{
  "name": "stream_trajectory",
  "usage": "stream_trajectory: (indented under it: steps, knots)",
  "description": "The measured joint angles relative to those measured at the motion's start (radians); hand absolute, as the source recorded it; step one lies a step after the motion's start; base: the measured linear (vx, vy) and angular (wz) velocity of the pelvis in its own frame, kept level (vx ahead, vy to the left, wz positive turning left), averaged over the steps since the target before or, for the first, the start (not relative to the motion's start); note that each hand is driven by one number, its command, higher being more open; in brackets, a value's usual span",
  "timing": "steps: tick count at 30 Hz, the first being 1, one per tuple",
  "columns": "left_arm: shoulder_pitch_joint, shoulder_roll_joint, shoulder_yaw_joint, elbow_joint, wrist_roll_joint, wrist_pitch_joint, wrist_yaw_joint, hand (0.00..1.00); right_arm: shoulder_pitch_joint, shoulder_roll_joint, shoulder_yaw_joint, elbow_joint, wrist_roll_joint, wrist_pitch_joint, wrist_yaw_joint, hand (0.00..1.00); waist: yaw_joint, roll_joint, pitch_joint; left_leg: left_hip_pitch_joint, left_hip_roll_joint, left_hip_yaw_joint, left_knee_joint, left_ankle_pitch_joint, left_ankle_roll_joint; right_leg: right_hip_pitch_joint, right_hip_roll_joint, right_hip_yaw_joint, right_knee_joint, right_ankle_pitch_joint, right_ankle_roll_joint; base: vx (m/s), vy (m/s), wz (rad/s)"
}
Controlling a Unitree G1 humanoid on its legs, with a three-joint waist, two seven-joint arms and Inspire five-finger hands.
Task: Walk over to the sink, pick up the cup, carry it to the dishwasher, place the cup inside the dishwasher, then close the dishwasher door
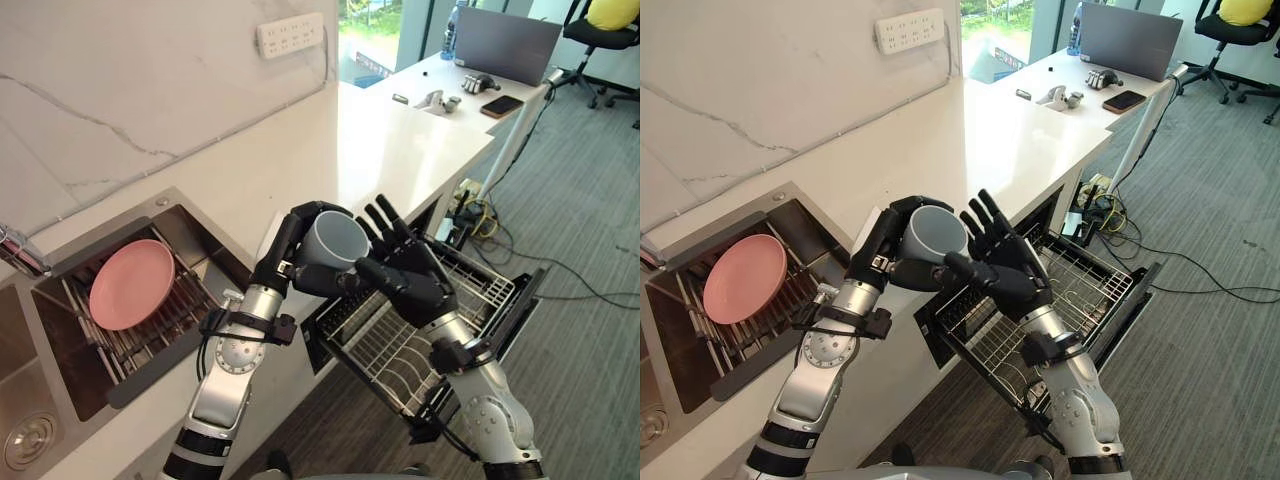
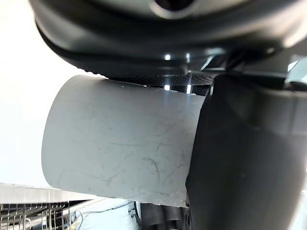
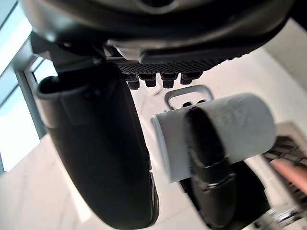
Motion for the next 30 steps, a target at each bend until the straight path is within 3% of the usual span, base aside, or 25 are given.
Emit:
stream_trajectory:
  steps: [4, 16, 30]
  knots:
    - [0.002, 0.003, 0.000, 0.000, -0.001, 0.000, 0.029, 0.00, 0.000, -0.006, 0.043, -0.021, -0.137, 0.000, -0.088, 1.00, 0.001, 0.000, 0.000, -0.007, 0.002, 0.001, 0.000, 0.011, -0.001, 0.000, 0.005, -0.008, -0.018, -0.001, 0.001, -0.05, -0.015, -0.02]
    - [0.010, 0.007, -0.030, 0.000, -0.014, 0.029, 0.087, 0.00, -0.015, -0.004, 0.130, -0.072, -0.210, 0.000, -0.336, 1.00, 0.000, 0.001, -0.001, -0.005, 0.006, -0.002, -0.001, 0.030, 0.000, 0.002, 0.009, -0.009, -0.027, -0.007, -0.003, -0.05, -0.007, 0.00]
    - [0.010, 0.003, -0.041, 0.000, -0.022, 0.037, 0.107, 0.00, -0.093, -0.003, 0.200, -0.023, -0.182, 0.006, -0.395, 1.00, 0.002, 0.001, -0.010, -0.008, 0.006, -0.024, -0.001, 0.042, 0.002, 0.019, 0.010, -0.032, -0.033, -0.004, 0.002, -0.02, -0.003, 0.04]
